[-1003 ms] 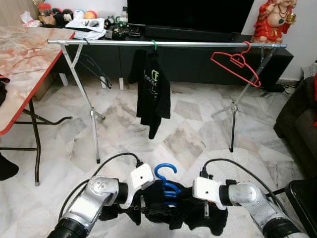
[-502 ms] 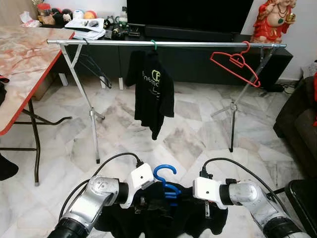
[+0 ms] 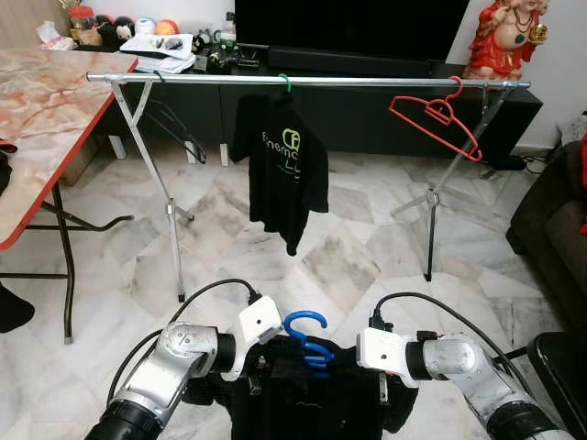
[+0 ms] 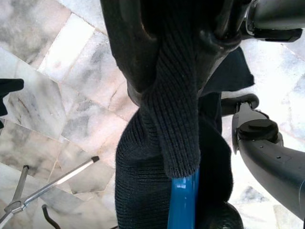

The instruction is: Hang hanger

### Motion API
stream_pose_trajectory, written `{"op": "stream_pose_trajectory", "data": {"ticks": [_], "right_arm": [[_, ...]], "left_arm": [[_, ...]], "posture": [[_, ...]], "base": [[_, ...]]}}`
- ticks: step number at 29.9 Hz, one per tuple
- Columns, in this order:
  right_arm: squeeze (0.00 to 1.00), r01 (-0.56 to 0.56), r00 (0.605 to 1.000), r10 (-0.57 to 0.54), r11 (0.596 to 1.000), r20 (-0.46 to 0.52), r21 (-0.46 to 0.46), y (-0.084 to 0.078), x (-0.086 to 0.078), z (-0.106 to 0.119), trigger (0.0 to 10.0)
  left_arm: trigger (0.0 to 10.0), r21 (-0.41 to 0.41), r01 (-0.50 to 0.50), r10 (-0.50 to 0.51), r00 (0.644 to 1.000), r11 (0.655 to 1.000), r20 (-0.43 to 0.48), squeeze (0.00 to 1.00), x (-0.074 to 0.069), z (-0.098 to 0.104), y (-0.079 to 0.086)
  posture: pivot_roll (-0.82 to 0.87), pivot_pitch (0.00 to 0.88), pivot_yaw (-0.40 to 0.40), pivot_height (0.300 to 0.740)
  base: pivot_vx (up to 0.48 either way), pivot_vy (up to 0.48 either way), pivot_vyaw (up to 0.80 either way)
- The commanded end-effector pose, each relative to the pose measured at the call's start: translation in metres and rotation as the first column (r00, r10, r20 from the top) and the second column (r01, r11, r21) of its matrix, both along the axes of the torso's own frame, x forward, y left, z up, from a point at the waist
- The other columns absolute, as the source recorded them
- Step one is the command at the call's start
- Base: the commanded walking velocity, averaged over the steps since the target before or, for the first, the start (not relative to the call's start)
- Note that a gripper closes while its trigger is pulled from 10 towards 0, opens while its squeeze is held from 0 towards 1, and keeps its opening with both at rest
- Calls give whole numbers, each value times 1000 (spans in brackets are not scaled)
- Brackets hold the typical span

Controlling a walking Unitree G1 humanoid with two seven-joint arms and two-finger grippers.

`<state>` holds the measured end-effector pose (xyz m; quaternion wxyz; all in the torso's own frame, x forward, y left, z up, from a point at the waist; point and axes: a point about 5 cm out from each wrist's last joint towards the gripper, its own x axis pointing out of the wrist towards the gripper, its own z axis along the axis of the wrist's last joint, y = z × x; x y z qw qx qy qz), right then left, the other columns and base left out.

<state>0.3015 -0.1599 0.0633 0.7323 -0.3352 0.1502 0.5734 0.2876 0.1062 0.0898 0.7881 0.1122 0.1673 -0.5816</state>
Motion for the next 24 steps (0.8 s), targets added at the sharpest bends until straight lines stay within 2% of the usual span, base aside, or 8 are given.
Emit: {"op": "stream_pose_trajectory", "data": {"ticks": [1, 18, 19, 20, 21, 24], "right_arm": [[0, 29, 998, -32, 998, 49, 51, -2, 7, 13, 0], [0, 34, 999, -36, 998, 39, 46, -3, 6, 11, 0], [0, 53, 998, -54, 998, 41, 43, -3, 7, 10, 6549], [494, 58, 998, -59, 997, 32, 43, -4, 7, 9, 10000], [1000, 57, 998, -58, 997, 12, 46, -4, 7, 8, 10000], [1000, 41, 999, -40, 998, -19, 50, -3, 4, 7, 10000]], "left_arm": [[0, 6, 55, -54, 998, 998, -29, 0, -6, -5, -6], [0, 8, 64, -64, 997, 998, -32, 0, -8, -5, -7], [0, 10, 61, -61, 998, 998, -30, 0, -7, -5, -7], [0, 9, 59, -59, 998, 998, -30, 0, -7, -5, -7], [0, 8, 56, -56, 998, 998, -32, 0, -7, -5, -7], [0, 10, 53, -53, 998, 999, -35, 0, -8, -7, -6]], "posture": [[-25, 89, -65, 740], [-26, 75, -63, 740], [-26, 79, -65, 740], [-26, 79, -65, 740], [-24, 82, -66, 740], [-24, 84, -66, 740]], "base": [[0, 0, 0], [0, 0, 0], [0, 0, 0], [0, 0, 0], [0, 0, 0], [0, 0, 0]]}}
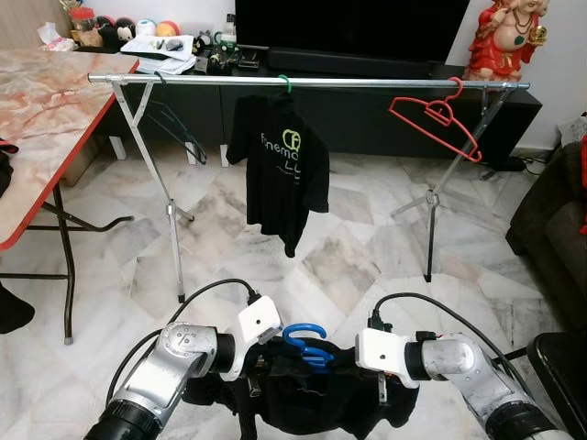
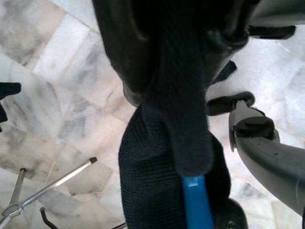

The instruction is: Hang hanger

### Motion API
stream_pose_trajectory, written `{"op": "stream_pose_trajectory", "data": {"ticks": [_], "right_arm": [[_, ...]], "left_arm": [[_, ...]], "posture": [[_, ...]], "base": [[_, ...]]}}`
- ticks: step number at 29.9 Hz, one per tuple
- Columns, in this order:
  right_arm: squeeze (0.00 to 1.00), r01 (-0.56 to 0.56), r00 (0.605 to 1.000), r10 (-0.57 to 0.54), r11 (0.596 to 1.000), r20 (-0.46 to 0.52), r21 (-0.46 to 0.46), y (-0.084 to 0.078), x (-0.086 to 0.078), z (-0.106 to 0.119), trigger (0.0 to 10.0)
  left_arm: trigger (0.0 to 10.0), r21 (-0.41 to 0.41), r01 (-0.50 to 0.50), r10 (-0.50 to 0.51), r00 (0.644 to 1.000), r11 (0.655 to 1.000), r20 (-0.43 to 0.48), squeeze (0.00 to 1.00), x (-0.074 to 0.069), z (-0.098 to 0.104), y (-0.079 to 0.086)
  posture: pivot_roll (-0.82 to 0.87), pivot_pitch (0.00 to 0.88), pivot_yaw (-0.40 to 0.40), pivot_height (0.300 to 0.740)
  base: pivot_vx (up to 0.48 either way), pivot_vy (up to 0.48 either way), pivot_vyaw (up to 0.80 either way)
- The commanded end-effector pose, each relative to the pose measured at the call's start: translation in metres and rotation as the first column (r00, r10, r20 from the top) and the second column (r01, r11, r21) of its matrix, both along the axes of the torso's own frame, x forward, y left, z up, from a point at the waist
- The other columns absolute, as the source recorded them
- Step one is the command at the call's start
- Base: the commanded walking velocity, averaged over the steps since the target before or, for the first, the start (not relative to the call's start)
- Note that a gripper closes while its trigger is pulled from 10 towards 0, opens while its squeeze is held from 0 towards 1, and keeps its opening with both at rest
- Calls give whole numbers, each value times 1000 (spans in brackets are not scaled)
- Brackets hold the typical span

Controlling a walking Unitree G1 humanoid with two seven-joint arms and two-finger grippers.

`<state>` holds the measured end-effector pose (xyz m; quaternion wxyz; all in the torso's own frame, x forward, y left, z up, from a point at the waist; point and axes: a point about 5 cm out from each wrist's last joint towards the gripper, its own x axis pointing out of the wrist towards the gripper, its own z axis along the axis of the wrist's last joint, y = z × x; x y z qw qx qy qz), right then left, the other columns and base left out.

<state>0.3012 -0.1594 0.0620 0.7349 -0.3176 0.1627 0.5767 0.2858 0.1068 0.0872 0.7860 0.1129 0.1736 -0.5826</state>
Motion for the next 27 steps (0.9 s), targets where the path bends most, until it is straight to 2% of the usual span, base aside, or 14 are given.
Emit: {"op": "stream_pose_trajectory", "data": {"ticks": [1, 10, 12, 22, 27], "right_arm": [[1000, 17, 1000, -18, 999, 13, 36, -3, 3, 7, 10000], [1000, -36, 996, 36, 999, -80, 6, -8, -7, 1, 10000], [1000, -61, 993, 58, 998, -107, -17, -10, -12, -2, 10000], [1000, -55, 993, 54, 998, -109, -14, -9, -13, -2, 10000], [1000, -25, 996, 23, 999, -85, -21, -10, -10, -1, 10000]], "left_arm": [[0, 5, 46, -46, 999, 999, -26, 0, -6, -5, -6], [0, 19, -15, 15, 1000, 1000, -6, 0, -2, -7, -2], [0, 29, -72, 71, 997, 997, 23, 0, 3, -9, 0], [0, 57, -187, 184, 981, 981, 56, 0, 10, -17, 9], [0, 92, -291, 283, 955, 952, 83, 0, 11, -29, 19]], "posture": [[-24, 84, -66, 740], [-25, 92, -67, 740], [-25, 92, -67, 740], [-24, 98, -64, 740], [-22, 101, -61, 740]], "base": [[0, 0, 0], [0, 0, 0], [0, 0, 0], [0, 0, 0], [0, 0, 0]]}}
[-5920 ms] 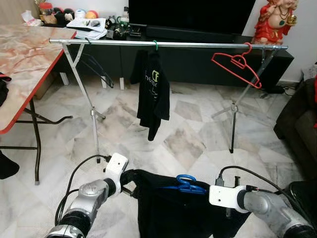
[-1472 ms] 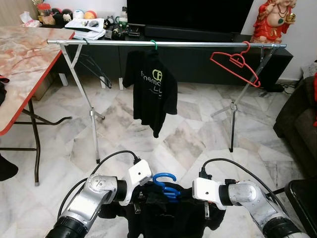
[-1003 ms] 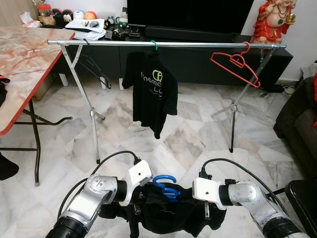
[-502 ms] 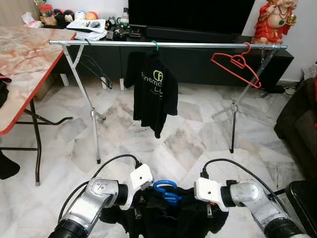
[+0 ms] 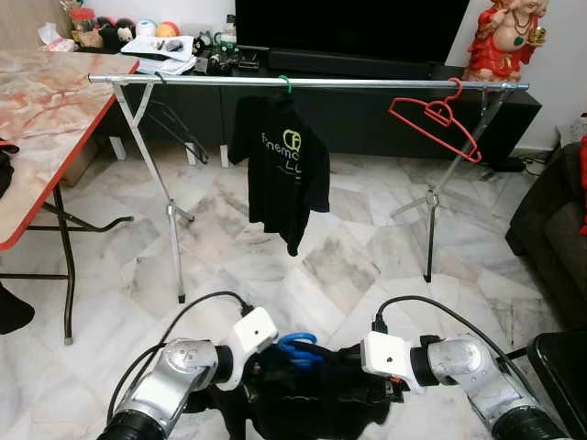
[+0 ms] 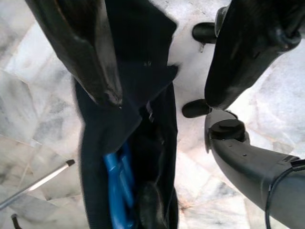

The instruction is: Hang hanger

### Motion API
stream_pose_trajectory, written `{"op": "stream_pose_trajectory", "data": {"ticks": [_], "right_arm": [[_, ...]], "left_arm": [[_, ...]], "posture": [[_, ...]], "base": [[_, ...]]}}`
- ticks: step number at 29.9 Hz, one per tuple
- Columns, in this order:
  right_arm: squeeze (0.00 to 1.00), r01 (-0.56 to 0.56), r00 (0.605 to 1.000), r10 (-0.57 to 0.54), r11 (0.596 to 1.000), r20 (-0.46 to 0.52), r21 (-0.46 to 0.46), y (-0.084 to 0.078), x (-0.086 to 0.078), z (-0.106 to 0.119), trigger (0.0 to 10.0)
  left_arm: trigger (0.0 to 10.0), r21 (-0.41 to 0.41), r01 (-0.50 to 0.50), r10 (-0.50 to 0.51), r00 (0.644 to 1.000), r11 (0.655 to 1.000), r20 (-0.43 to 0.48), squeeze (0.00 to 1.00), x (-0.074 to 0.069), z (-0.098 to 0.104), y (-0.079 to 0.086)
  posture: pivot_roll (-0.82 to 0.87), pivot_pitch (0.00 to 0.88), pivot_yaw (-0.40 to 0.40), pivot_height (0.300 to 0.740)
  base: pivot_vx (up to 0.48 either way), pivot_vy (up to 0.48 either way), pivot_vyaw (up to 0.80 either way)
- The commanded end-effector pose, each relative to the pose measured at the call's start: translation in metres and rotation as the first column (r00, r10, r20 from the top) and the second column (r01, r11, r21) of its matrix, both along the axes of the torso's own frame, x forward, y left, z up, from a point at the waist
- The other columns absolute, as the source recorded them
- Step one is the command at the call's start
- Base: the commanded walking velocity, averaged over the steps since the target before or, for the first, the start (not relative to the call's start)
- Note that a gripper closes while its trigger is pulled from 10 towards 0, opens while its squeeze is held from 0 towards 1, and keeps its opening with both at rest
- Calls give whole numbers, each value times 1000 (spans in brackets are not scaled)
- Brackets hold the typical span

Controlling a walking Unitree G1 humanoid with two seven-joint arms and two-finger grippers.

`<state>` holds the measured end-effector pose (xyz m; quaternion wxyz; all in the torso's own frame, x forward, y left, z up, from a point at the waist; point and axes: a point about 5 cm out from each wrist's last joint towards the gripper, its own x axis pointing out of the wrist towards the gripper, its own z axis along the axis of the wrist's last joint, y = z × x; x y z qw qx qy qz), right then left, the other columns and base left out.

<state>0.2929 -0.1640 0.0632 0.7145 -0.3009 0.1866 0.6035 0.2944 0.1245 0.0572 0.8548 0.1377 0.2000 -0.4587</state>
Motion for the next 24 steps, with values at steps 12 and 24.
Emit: {"op": "stream_pose_trajectory", "data": {"ticks": [12, 24], "right_arm": [[137, 391, 916, -387, 920, 108, -24, -22, 13, -18, 10000], [0, 941, 330, -935, 337, -133, -38, -36, -39, -99, 10000]], "left_arm": [[0, -22, -328, 328, 933, 944, 146, 0, 14, -4, 20], [10000, -165, -605, 627, 754, 779, 197, 0, 1, -10, 56]], "posture": [[-34, 109, -52, 740], [-36, 85, -12, 740]], "base": [[0, 0, 0], [0, 0, 0]]}}
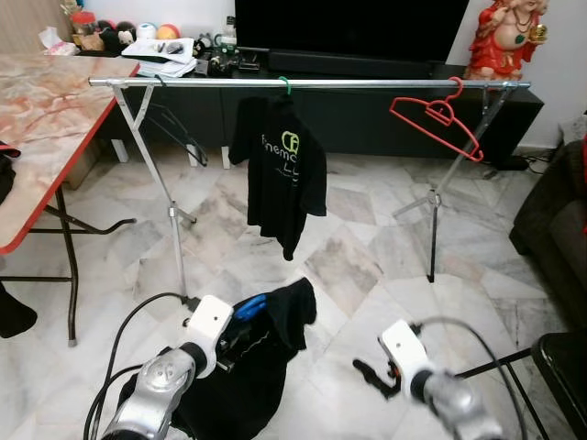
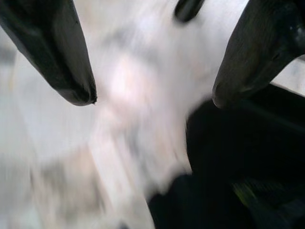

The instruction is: Hang hanger

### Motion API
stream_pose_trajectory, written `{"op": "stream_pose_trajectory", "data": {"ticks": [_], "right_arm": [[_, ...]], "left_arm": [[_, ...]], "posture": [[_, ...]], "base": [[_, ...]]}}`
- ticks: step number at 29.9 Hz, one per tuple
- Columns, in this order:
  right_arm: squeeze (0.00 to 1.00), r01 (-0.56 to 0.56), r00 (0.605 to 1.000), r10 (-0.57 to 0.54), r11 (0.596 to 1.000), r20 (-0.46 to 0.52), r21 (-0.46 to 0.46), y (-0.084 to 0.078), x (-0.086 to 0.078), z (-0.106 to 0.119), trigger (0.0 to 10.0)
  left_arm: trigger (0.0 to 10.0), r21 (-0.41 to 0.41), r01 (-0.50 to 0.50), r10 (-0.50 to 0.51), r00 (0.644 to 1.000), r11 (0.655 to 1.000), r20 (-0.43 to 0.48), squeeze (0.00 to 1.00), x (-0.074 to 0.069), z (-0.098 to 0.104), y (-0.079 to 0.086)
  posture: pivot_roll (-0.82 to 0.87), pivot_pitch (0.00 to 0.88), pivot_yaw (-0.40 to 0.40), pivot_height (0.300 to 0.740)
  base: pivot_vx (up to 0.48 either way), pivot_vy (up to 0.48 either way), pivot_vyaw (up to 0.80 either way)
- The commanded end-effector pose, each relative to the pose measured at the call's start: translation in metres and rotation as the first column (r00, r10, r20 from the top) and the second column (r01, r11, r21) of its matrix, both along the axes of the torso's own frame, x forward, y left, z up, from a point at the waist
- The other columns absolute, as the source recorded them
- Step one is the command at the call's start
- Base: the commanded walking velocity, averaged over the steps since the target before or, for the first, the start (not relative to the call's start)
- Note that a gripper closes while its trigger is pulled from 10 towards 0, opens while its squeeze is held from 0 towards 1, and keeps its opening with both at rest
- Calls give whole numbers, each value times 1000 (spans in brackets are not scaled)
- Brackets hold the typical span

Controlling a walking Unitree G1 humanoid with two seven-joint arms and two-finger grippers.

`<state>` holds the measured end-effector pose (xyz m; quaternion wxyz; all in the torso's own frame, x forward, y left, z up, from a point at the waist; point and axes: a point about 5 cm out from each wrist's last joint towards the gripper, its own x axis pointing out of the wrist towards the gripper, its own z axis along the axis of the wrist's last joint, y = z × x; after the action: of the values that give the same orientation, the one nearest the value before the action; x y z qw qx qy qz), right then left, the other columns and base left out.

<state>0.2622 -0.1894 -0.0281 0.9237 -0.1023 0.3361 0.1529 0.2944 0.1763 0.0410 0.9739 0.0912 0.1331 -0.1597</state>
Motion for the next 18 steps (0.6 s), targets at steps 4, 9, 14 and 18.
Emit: {"op": "stream_pose_trajectory", "data": {"ticks": [4, 9, 14, 18], "right_arm": [[0, 305, 943, -303, 952, -138, -6, -16, -41, -31, 10000], [0, 454, 873, -443, 891, -204, 10, -17, -64, -45, 10000], [0, 496, 845, -486, 868, -225, -14, -12, -82, -55, 10000], [0, 481, 844, -472, 876, -254, -29, -8, -91, -60, 10000]], "left_arm": [[10000, -62, -102, 107, 991, 993, 79, 0, -11, 5, 16], [10000, -70, -148, 154, 985, 986, 83, 0, -20, 1, 21], [10000, -97, -242, 248, 967, 965, 62, 0, -29, -5, 25], [10000, -90, -278, 284, 956, 957, 69, 0, -44, -6, 38]], "posture": [[-32, 67, -7, 740], [-31, 53, 0, 740], [-46, 31, 17, 740], [-33, 17, 17, 740]], "base": [[0, 0, 0], [0, 0, 0], [0, 0, 0], [305, 0, 0]]}}
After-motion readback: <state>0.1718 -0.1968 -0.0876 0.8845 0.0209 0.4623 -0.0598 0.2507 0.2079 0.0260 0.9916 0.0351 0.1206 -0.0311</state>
